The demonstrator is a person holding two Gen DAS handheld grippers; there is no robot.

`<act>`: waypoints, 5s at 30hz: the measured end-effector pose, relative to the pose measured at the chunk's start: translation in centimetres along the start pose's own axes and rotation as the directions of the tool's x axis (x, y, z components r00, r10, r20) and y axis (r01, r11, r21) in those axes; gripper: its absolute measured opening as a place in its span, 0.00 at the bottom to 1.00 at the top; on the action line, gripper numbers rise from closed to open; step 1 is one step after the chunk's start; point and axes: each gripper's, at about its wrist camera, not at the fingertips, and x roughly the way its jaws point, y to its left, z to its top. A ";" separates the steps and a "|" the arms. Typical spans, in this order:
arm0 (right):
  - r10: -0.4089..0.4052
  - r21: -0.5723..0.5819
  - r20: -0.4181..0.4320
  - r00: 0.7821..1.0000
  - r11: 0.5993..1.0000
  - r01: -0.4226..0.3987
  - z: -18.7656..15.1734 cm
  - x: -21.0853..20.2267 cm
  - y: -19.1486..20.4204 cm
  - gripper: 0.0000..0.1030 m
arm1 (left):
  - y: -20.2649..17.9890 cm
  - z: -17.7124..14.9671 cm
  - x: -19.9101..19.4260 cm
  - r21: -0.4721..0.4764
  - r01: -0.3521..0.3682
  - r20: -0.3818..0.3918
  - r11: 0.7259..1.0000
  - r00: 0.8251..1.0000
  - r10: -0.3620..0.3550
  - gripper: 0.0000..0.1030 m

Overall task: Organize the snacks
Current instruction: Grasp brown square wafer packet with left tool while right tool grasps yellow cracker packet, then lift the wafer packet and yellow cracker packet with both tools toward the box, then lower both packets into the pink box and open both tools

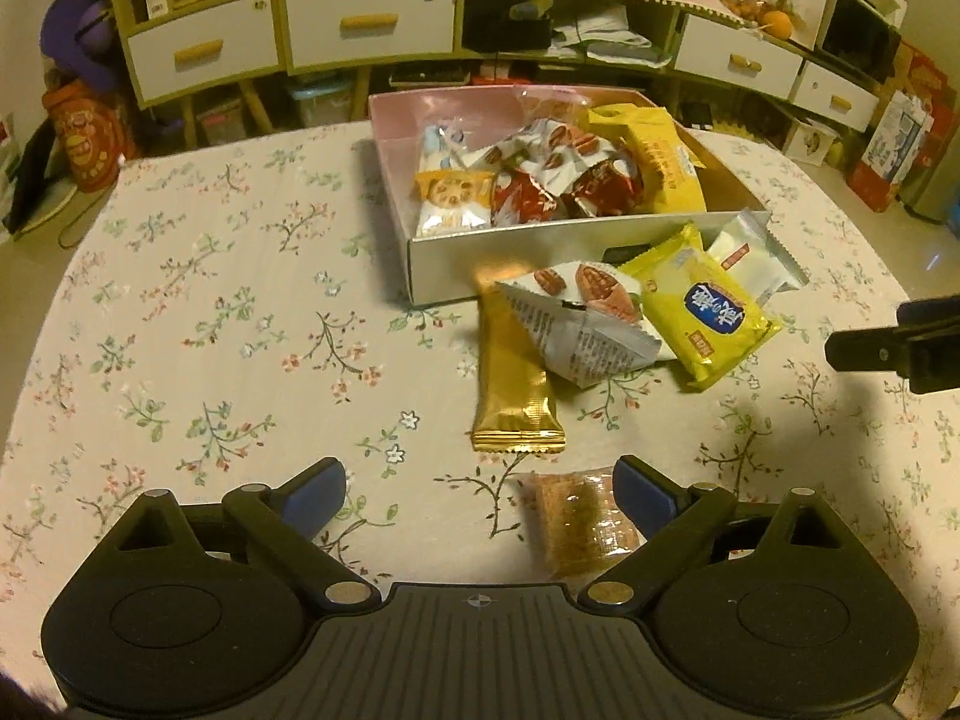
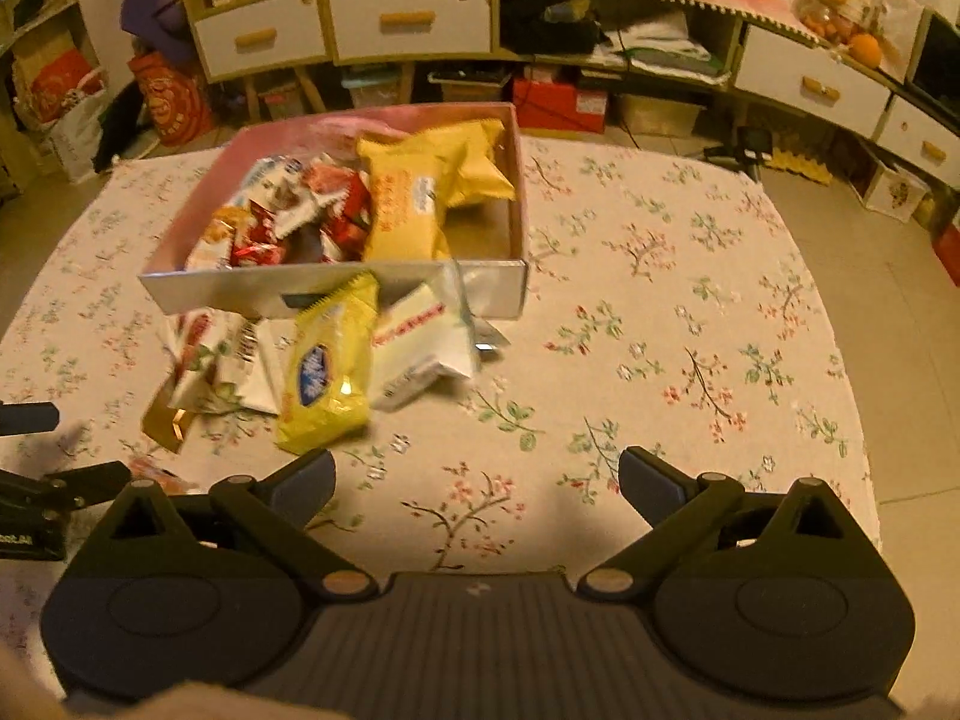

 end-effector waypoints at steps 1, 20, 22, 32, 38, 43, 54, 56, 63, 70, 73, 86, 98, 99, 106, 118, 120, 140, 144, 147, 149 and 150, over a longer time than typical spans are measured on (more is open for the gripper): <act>-0.003 0.005 -0.004 1.000 1.000 0.003 -0.1 0.2 -0.1 0.98 | 0.0 0.0 0.2 -0.005 0.004 -0.003 1.000 1.000 -0.004 0.94; 0.077 -0.103 0.018 0.997 0.992 -0.075 1.2 0.7 3.9 0.84 | -2.0 0.2 2.3 -0.038 0.078 -0.104 0.996 0.991 -0.082 0.35; 0.084 -0.129 0.017 0.996 0.988 -0.081 1.2 1.0 4.6 0.76 | -1.9 0.3 2.3 -0.039 0.074 -0.106 0.996 0.991 -0.078 0.31; 0.087 -0.232 -0.003 0.996 0.969 -0.086 1.3 3.2 7.2 0.54 | -1.3 0.3 2.2 -0.025 0.043 -0.110 0.999 0.993 -0.045 0.31; 0.039 -0.307 0.013 0.999 0.951 -0.033 0.7 4.0 8.2 0.49 | -1.2 0.3 2.2 -0.020 0.046 -0.111 0.999 0.993 -0.048 0.31; 0.035 -0.305 0.007 0.999 0.952 -0.031 0.5 3.7 8.0 0.46 | -0.9 0.3 2.1 -0.022 0.049 -0.113 0.999 0.992 -0.051 0.31; 0.105 -0.160 -0.157 0.982 0.978 -0.130 -0.4 2.7 5.8 0.46 | 0.0 -0.1 1.8 -0.035 0.042 -0.116 0.999 0.992 -0.046 0.31; 0.126 -0.127 -0.190 0.974 0.980 -0.151 -0.8 2.5 5.2 0.46 | 0.1 -0.1 1.8 -0.036 0.038 -0.117 0.999 0.992 -0.042 0.31; 0.147 -0.084 -0.181 0.973 0.983 -0.164 -1.1 1.9 4.8 0.62 | 0.1 -0.1 1.9 -0.036 0.026 -0.117 0.999 0.993 -0.030 0.32; 0.119 -0.067 -0.151 0.981 0.989 -0.130 -0.5 3.1 5.0 0.57 | -0.1 -0.3 1.8 -0.022 0.014 -0.115 1.000 0.993 -0.016 0.33; 0.092 -0.087 -0.137 0.986 0.991 -0.105 -0.6 3.4 5.3 0.54 | -0.3 -0.3 1.9 -0.018 0.007 -0.114 1.000 0.993 -0.009 0.33; 0.084 -0.124 -0.104 0.991 0.988 -0.096 -0.5 1.7 5.7 0.44 | 0.0 0.1 1.2 -0.047 -0.010 -0.106 0.999 0.994 0.005 0.31; 0.176 -0.040 -0.018 0.984 0.983 -0.177 1.2 -1.3 4.3 0.44 | 0.8 2.2 -1.3 -0.127 0.005 -0.020 0.992 1.000 -0.008 0.31; 0.179 -0.036 -0.012 0.984 0.983 -0.179 1.4 -1.3 4.3 0.44 | 0.7 2.4 -1.5 -0.131 0.006 -0.012 0.991 1.000 -0.008 0.31; 0.157 -0.024 0.018 0.987 0.987 -0.157 3.2 -0.9 3.7 0.44 | 0.7 4.5 -1.8 -0.138 0.014 0.033 0.990 0.999 -0.009 0.31; 0.170 0.033 0.057 0.984 0.985 -0.172 7.3 0.8 2.6 0.44 | 1.1 10.2 0.2 -0.148 0.026 0.101 0.989 0.995 -0.012 0.31; 0.174 0.036 0.063 0.983 0.984 -0.176 8.1 1.4 2.8 0.44 | 1.0 11.0 1.0 -0.138 0.023 0.110 0.990 0.994 -0.008 0.31; 0.194 0.064 0.086 0.977 0.978 -0.200 12.1 5.4 4.4 0.44 | 1.4 13.7 6.6 -0.131 -0.002 0.104 0.991 0.994 0.016 0.32; 0.196 0.069 0.128 0.972 0.976 -0.206 12.3 4.7 4.1 0.60 | 1.4 13.6 6.8 -0.135 -0.012 0.123 0.991 0.992 0.028 0.45; 0.195 0.042 0.133 0.972 0.979 -0.202 12.4 4.2 4.1 0.60 | 1.2 13.5 6.6 -0.131 -0.006 0.135 0.991 0.991 0.024 0.51; 0.177 0.025 0.134 0.975 0.983 -0.182 12.4 4.0 4.4 0.60 | 1.0 13.5 6.4 -0.124 -0.005 0.139 0.992 0.990 0.022 0.58; 0.171 0.019 0.136 0.976 0.984 -0.175 12.5 3.8 4.4 0.61 | 0.9 13.5 6.3 -0.122 -0.007 0.143 0.993 0.989 0.025 0.62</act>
